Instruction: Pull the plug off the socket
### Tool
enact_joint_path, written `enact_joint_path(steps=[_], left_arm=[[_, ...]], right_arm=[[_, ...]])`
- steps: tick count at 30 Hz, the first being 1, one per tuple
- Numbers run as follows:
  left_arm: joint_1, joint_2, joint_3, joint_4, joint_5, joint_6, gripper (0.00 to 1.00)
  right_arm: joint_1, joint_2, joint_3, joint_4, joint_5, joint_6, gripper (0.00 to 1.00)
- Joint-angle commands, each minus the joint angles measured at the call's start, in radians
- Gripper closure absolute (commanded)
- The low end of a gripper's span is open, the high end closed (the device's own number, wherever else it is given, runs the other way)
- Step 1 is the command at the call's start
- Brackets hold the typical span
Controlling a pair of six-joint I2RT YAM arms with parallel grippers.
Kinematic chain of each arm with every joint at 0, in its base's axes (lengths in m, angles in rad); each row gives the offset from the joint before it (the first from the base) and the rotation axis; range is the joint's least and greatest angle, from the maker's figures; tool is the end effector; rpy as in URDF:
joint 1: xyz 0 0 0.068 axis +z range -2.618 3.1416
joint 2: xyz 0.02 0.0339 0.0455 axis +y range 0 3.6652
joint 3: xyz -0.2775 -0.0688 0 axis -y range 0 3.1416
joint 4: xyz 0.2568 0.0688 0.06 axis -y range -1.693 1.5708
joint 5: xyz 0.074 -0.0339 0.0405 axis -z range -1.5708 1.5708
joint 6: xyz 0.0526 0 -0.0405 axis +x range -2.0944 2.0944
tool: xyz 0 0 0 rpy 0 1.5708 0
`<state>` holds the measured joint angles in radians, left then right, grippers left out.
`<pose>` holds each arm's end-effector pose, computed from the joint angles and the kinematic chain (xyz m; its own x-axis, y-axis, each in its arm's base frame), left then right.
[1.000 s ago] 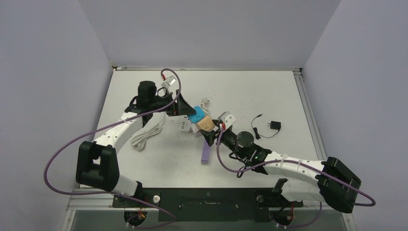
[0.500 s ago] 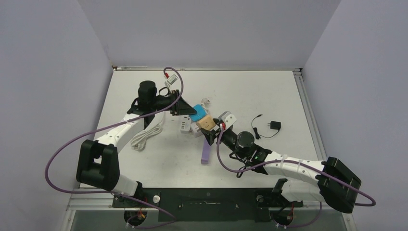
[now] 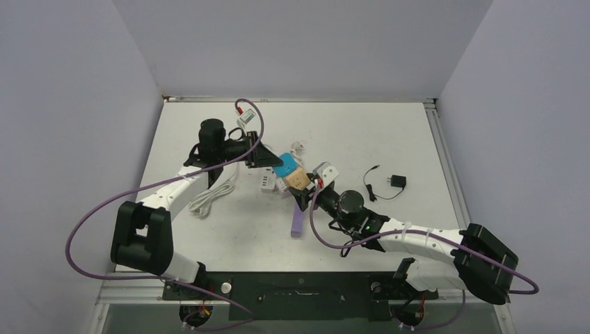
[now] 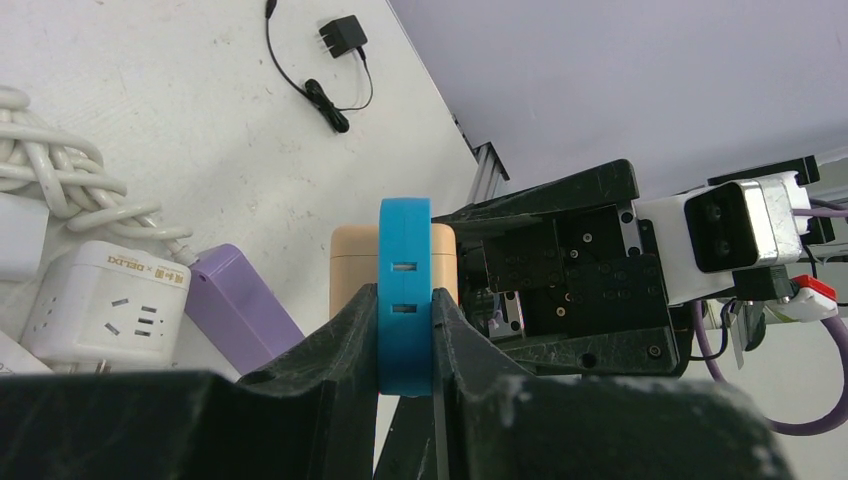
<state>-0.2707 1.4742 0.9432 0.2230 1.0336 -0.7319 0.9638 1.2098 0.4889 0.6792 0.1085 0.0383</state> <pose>0.3167 -0.1348 0.2808 -0.8360 -0.1229 -0.5348 0.4934 0.2581 -0.8306 0.1648 0.2273 0.2434 -0.0527 -0.0091 -0.9986 -0.7534 0.6567 0.0337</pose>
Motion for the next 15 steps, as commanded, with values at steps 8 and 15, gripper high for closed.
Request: enact_joint_path(steps=[8,15], left_arm=[[0.047,-0.024,0.005,0.085,-0.003,-0.018,1.0],[0.061,-0.017,0.005,0.085,-0.007,-0.025,1.0]], right_arm=[[0.002,0.018,0.045,-0.011,-0.004,-0.002,0.95],[-0.005,0.036,0.058,-0.06,-0.055,-0.012,0.95]])
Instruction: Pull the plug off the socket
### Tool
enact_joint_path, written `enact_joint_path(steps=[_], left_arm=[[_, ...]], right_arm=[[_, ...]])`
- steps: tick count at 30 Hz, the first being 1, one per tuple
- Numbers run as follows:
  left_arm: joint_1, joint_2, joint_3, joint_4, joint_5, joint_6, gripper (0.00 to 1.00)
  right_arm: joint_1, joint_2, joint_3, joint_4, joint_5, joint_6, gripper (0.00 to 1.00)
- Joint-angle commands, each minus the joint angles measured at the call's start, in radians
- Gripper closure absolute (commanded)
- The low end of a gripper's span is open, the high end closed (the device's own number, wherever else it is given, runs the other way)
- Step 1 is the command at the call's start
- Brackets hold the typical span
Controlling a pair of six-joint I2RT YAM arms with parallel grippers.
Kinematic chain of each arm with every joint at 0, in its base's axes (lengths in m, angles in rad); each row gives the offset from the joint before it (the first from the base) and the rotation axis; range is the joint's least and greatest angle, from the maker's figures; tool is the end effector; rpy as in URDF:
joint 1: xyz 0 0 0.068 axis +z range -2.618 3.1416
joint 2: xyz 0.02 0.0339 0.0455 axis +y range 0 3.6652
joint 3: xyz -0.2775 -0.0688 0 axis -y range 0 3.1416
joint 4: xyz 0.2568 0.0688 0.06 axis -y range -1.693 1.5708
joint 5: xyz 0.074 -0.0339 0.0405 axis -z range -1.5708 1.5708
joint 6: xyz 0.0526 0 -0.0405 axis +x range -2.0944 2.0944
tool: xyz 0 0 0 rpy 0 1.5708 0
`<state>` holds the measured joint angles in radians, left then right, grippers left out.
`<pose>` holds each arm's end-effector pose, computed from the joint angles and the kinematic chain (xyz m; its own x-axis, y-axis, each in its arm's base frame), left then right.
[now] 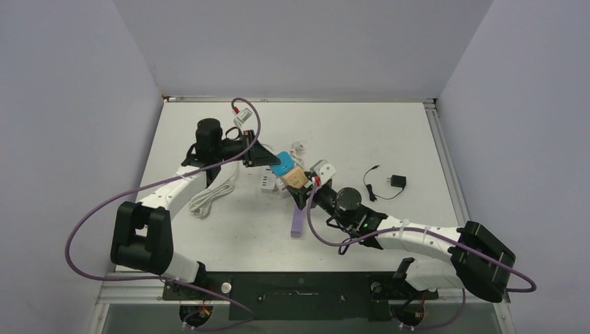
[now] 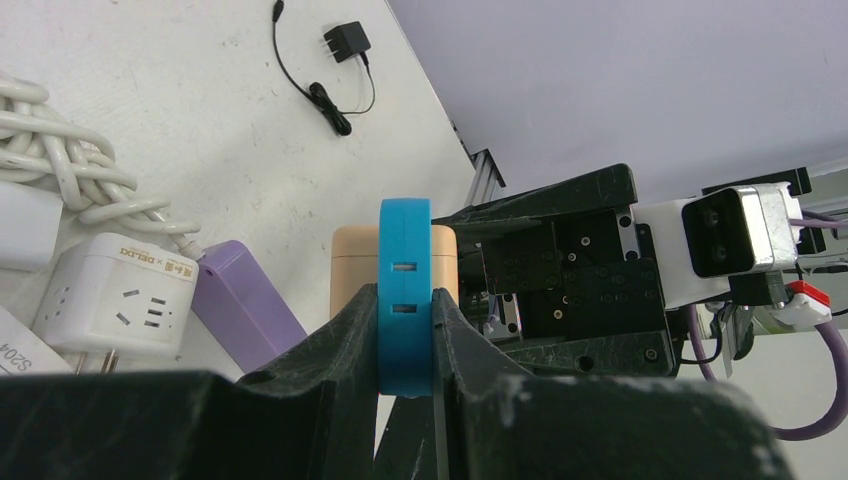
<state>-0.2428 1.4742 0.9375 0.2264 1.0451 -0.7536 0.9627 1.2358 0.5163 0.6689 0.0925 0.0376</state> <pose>0.3193 -0.1260 0.2793 -0.8458 -0.1443 -0.5137 0.4682 0.2610 -0.8442 0.1683 0.2333 0.2451 -0.0576 -0.0173 -0.9982 -0.7629 0.6457 0.0329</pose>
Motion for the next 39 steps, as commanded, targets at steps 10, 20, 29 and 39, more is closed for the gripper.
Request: enact_joint_path(steps=[10,20,29,39], left_arm=[[0.038,-0.012,0.011,0.077,-0.025,-0.004,1.0],[0.043,-0.015,0.011,0.074,-0.035,0.0,1.0],[0.077,-0.037,0.007,0.065,-0.054,0.01,1.0],[0.091,-0.054,0.008,0.045,-0.067,0.031,1.0]], right_arm=[[-0.006,0.032,0.063,-0.099,-0.12,-0.029,0.95],[-0.004,0.059,0.089,-0.142,-0.142,-0.03,0.95],[-0.005,0.084,0.111,-0.169,-0.153,-0.03,0.95],[-0.004,0.089,0.119,-0.198,-0.141,-0.075,0.95]])
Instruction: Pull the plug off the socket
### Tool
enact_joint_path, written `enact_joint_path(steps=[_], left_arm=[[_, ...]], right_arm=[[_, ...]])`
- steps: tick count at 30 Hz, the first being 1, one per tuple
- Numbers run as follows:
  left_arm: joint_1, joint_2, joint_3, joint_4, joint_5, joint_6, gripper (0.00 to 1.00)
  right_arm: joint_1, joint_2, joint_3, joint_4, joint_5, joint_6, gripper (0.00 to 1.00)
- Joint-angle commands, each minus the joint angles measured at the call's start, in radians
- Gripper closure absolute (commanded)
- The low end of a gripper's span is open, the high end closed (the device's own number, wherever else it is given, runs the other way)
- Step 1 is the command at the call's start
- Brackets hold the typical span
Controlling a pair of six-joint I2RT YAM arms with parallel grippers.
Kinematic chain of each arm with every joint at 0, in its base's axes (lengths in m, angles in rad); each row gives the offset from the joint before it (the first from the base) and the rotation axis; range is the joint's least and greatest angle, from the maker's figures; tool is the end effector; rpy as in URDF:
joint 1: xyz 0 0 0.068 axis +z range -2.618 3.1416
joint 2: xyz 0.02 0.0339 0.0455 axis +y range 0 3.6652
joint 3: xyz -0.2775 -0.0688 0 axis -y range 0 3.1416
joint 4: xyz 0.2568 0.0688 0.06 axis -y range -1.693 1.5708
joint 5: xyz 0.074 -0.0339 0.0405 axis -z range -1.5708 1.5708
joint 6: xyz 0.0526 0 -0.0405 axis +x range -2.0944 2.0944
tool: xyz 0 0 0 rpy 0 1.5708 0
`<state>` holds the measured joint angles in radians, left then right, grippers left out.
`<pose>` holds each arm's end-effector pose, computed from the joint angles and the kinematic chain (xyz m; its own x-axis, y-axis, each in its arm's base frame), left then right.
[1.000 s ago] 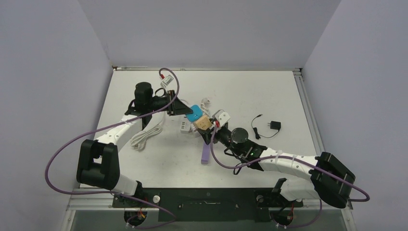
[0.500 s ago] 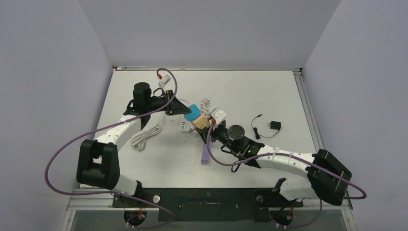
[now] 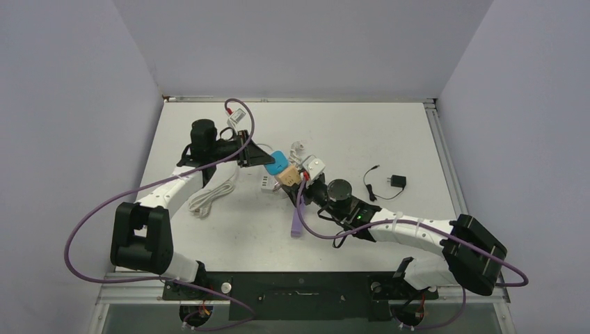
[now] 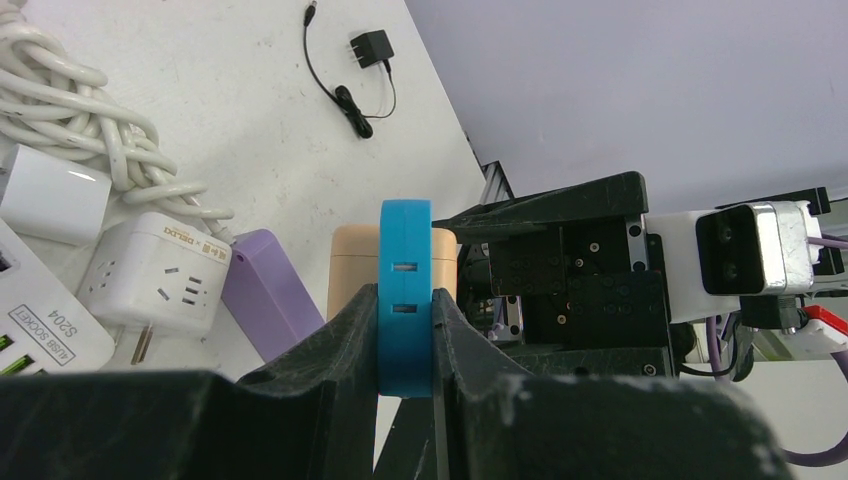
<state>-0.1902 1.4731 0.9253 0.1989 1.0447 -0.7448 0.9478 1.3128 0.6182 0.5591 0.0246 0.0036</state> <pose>0.3231 -0.1085 0.2728 -0.8521 -0.1826 -0.4905 0.4290 0.2934 -0.8543 0.1821 0.2513 0.2464 -0.0817 -0.1075 -0.9908 -0.7974 0.6035 0.0002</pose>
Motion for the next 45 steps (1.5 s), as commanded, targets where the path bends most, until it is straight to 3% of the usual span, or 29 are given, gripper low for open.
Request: enact_joint_path(steps=[1,29,45], left_arm=[[0.039,-0.053,0.022,0.067,-0.067,0.025,1.0],[0.052,-0.085,0.056,-0.072,-0.123,0.147,1.0],[0.036,-0.122,-0.015,0.062,-0.167,0.082,1.0]], right_arm=[[0.011,0.011,0.017,-0.091,-0.071,-0.044,0.95],[0.013,0.054,0.064,-0.177,-0.094,-0.079,0.95],[-0.041,0.033,0.035,-0.092,0.003,0.106,0.95]])
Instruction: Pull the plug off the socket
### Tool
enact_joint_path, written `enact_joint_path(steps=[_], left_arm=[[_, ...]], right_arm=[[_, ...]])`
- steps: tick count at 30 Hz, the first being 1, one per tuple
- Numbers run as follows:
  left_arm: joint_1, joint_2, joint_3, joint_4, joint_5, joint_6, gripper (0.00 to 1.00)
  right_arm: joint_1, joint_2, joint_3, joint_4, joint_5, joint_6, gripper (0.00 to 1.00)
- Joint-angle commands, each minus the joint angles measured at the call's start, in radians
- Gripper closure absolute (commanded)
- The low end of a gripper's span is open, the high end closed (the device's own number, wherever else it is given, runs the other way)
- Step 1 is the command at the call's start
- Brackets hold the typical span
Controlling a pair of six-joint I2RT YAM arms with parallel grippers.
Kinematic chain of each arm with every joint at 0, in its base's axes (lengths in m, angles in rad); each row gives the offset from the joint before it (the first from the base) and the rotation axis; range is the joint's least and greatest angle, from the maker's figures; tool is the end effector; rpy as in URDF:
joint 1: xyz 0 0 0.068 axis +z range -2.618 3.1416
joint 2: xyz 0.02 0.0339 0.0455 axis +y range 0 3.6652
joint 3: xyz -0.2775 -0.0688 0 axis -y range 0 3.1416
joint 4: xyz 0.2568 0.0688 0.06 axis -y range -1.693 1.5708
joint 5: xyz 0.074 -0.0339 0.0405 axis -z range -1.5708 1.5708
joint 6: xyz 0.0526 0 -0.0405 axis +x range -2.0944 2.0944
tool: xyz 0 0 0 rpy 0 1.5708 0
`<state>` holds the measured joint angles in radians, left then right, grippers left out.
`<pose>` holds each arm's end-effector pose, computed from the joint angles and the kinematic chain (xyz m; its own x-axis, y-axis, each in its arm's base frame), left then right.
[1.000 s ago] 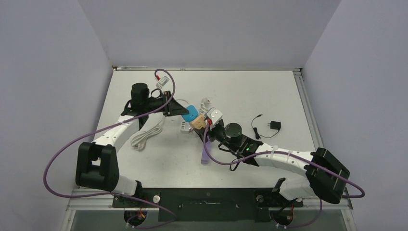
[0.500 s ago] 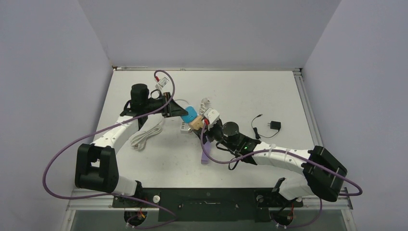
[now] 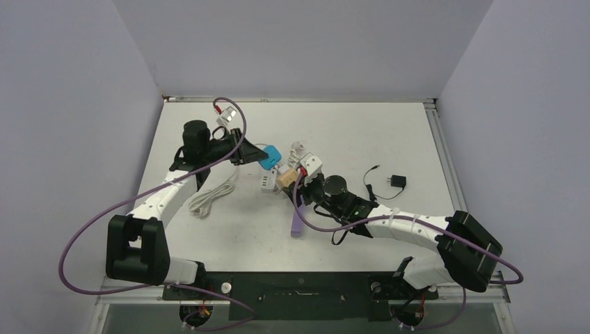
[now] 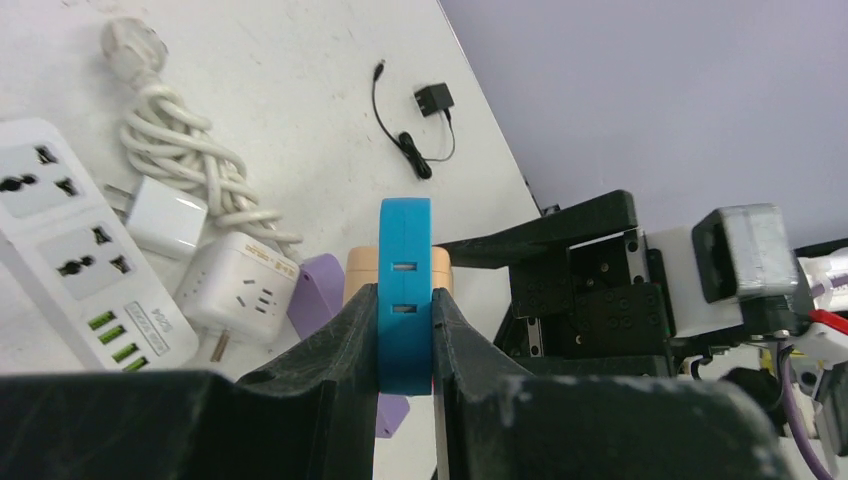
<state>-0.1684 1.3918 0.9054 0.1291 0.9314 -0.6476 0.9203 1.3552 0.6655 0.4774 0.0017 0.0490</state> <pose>0.3127 -0.0960 0.2827 -0.7824 -0.2321 -0.5779 0.4628 0.4040 -0.7890 0.1943 0.2551 0.2408 -0.1664 -0.1378 -0.9764 -0.7876 0.6144 0.0475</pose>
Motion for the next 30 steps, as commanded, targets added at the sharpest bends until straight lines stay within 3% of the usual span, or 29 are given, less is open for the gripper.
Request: enact_joint_path(steps=[1,10,15,18,24,30], left_arm=[[0.009,-0.04,0.004,0.133,-0.055,-0.015,1.0],[0.003,-0.046,0.016,0.079,-0.091,0.02,1.0],[-0.011,-0.046,0.098,-0.29,-0.442,0.22,1.0],[0.001,-0.012,0.12,-0.374,-0.546,0.237,1.0],[0.009,0.092,0.18,-0.493,-0.578,0.272,1.0],[0.006,0.146,0.193,-0.513,-0.571,0.275,1.0]], right_arm=[[-0.016,-0.011,-0.012,-0.007,0.026,0.073,0.95],[-0.018,-0.044,-0.042,0.035,0.018,0.076,0.95],[-0.111,-0.036,-0.009,-0.03,0.076,0.157,0.95],[-0.192,-0.013,0.031,-0.111,0.094,0.191,0.95],[-0.26,0.063,0.09,-0.232,0.17,0.242,0.95],[-0.263,0.118,0.12,-0.279,0.268,0.236,0.95]])
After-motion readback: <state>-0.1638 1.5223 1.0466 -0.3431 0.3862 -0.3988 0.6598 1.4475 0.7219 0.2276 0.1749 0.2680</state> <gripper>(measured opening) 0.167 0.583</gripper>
